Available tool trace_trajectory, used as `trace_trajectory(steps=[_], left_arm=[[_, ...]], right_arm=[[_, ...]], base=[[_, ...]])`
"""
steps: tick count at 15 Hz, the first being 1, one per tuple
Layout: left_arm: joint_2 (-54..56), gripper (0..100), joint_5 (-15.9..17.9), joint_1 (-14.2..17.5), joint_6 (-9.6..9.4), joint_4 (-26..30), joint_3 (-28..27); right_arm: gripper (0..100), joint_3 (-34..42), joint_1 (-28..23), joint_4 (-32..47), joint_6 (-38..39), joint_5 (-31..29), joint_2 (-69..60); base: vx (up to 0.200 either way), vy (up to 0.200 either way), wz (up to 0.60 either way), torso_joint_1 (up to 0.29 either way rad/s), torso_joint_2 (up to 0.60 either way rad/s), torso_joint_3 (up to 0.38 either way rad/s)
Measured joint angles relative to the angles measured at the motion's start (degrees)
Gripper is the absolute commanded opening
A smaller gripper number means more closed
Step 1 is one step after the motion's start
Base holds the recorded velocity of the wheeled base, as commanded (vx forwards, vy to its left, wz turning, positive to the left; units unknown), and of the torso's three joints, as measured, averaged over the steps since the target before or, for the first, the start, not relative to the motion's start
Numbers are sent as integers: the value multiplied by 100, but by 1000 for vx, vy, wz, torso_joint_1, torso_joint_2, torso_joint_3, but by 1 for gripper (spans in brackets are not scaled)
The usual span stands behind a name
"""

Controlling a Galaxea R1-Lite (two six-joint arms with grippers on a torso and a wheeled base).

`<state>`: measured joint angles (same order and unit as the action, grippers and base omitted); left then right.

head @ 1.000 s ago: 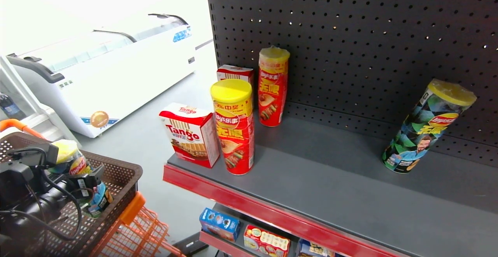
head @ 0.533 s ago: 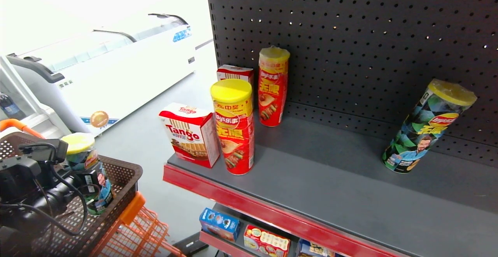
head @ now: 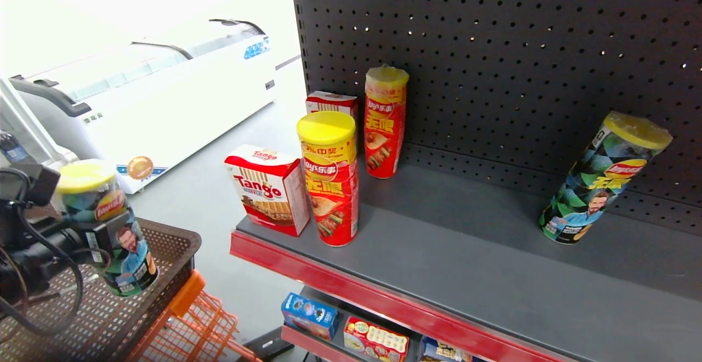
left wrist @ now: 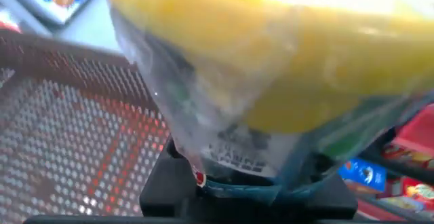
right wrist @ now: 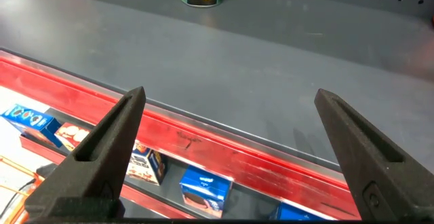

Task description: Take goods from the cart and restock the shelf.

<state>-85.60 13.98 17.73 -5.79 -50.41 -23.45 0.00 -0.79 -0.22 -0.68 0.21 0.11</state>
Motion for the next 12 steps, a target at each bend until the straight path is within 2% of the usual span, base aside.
trace_trajectory(steps=[2,4,6,8,10,12], left_arm=[[549,0,44,-91,5,623,-556],[1078,0,41,-384,11,1684,-1086],[1579,0,30,-795,24,2389,-1378],[2064,0,-13,-1136,32,2679,-1364],[2486,0,-35,-1362,29,2786,-1119],[2693,0,123,-1646,73,2770,-934]], right_arm=[[100,0,2,0,2,0,0],[100,0,0,0,2,-5,0],[100,0,0,0,0,0,0],[100,0,0,0,0,0,0],[100,0,0,1,2,-2,0],[100,0,0,0,2,0,0]], base=[[0,0,0,0,0,0],[0,0,0,0,0,0],[0,0,0,0,0,0],[0,0,0,0,0,0],[0,0,0,0,0,0],[0,0,0,0,0,0]])
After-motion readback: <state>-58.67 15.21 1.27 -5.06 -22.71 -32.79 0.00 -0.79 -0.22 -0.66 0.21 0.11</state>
